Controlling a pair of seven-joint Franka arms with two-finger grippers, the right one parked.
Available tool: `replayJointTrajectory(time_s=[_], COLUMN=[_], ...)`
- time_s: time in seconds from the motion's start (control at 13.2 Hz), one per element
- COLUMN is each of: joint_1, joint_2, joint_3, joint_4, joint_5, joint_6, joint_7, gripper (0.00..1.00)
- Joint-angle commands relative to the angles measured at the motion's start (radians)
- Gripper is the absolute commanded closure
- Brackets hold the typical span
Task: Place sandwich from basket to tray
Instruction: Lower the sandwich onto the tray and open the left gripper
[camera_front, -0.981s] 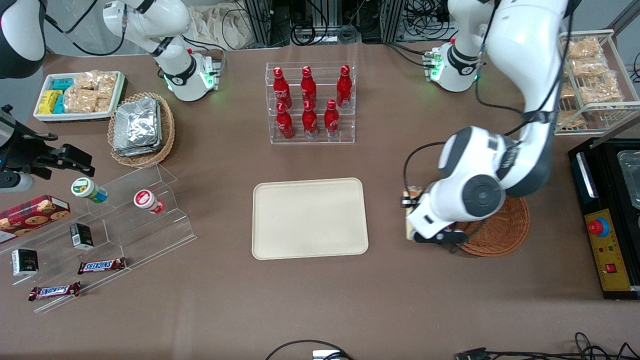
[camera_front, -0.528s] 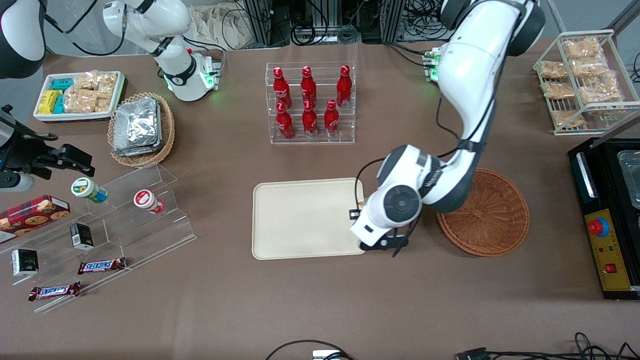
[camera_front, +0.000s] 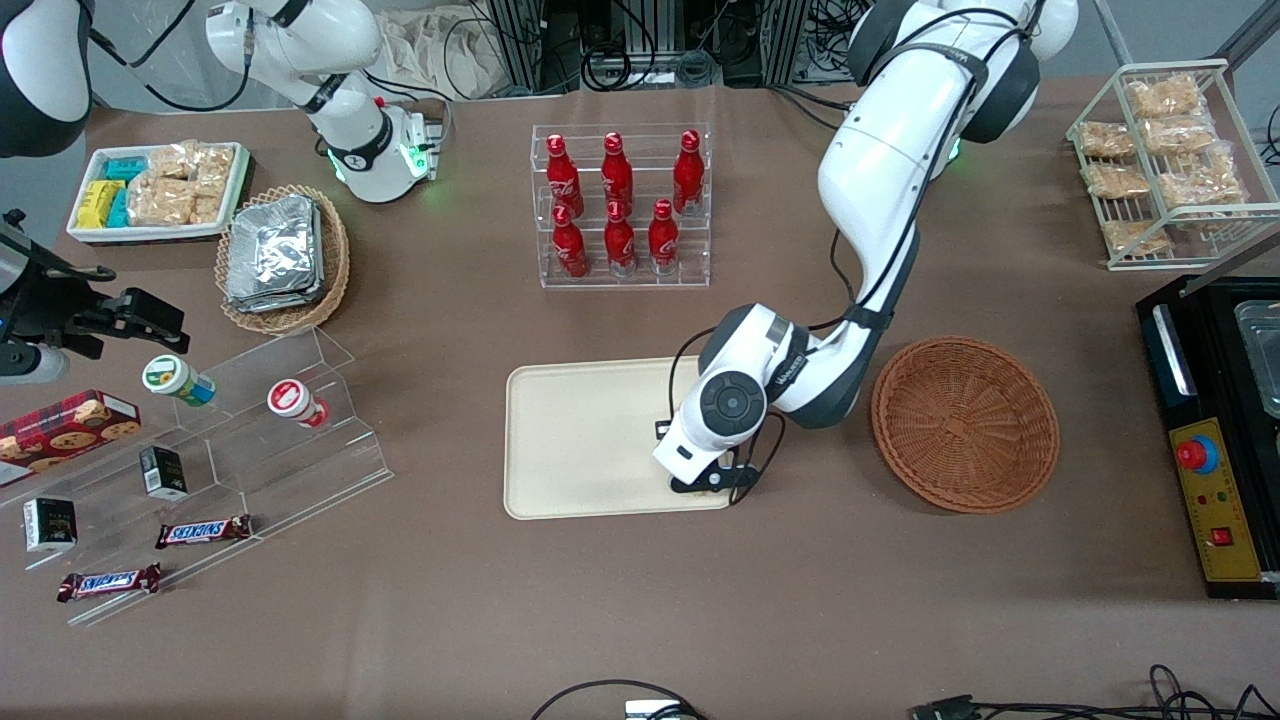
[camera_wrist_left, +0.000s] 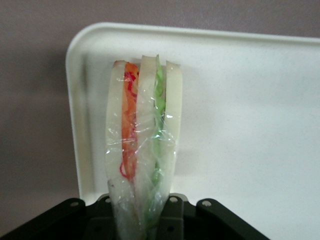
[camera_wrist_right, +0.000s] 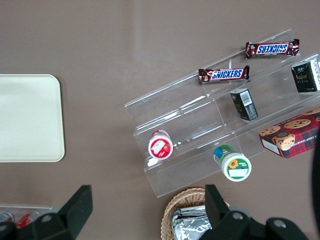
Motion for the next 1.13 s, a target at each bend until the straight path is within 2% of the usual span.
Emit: replayJointTrajectory(time_s=[0.0, 0.3, 0.53, 0.6, 0.68, 0.91, 1.06], joint_1=[-0.011, -0.01, -0.013, -0.013, -0.013, -0.005, 0.047], joint_2=[0.016, 0.004, 0.008, 0.008, 0.005, -0.044, -0.135], joint_3=[0.012, 0.015, 0.014, 0.014, 0.014, 0.019, 0.019], joint_4=[0.04, 0.041, 0.032, 0.032, 0.032, 0.038, 0.035], joint_5=[-0.005, 0.015, 0.017, 0.017, 0.018, 0.023, 0.017], joint_6=[-0.014, -0.127, -0.134, -0.132, -0.131, -0.146, -0.228], joint_7=[-0.015, 0.017, 0.015, 0.017, 0.02, 0.018, 0.023], gripper=[1.0, 1.0, 1.0, 0.86, 0.02, 0.0, 0.0])
